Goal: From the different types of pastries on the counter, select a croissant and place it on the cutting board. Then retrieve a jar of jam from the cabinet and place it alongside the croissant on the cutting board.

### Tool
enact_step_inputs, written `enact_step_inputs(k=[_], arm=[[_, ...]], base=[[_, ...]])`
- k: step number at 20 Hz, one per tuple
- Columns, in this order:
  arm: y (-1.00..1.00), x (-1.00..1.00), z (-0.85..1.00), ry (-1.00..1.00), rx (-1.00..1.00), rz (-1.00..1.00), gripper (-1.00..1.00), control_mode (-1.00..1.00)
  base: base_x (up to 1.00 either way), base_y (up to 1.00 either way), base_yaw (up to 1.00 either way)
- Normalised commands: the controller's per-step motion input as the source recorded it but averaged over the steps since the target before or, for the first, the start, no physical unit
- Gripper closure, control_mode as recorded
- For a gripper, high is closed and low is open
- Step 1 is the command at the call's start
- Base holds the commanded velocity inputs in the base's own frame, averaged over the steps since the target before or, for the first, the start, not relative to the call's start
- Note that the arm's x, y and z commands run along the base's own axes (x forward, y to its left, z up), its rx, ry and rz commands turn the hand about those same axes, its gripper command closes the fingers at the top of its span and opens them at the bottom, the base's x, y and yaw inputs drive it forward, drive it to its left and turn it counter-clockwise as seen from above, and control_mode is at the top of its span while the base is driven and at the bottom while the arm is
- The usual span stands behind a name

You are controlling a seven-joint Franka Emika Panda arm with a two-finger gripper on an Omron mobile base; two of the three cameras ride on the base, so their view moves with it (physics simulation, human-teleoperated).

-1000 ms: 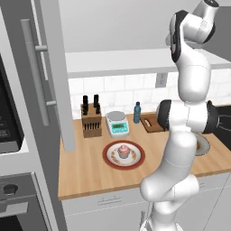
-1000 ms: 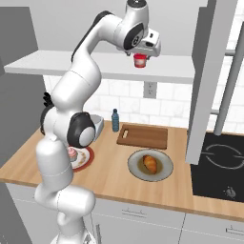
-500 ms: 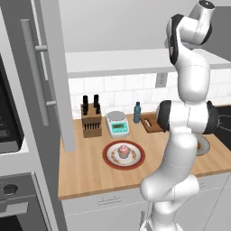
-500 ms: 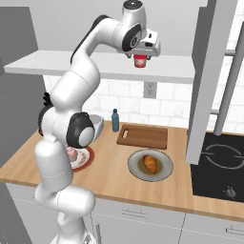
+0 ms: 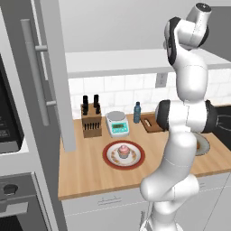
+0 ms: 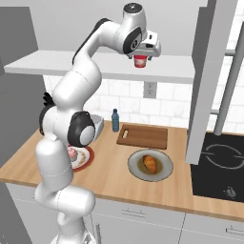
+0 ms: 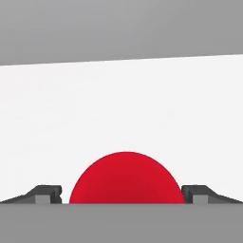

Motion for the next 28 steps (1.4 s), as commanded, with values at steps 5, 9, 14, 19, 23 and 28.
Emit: enact_step_inputs(k=[5, 9, 14, 19, 23, 28], arm=[[0.0, 0.07, -0.04, 0.05, 0.0, 0.0, 1.0, -1.0], [0.0, -0.02, 0.19, 0.04, 0.08, 0.0, 1.0, -1.0], [0.0, -0.73, 0.41, -0.03, 0.24, -0.05, 1.0, -1.0], [0.0, -1.0, -0.44, -0.08, 0.12, -0.15, 1.0, -1.0], [0.2, -1.0, -0.89, 0.02, 0.01, -0.19, 1.0, -1.0], [0.39, -1.0, -1.0, 0.07, 0.0, -0.21, 1.0, -1.0]], base=[[0.0, 0.0, 0.0], [0.0, 0.0, 0.0], [0.0, 0.0, 0.0], [0.0, 0.0, 0.0], [0.0, 0.0, 0.0], [0.0, 0.0, 0.0]])
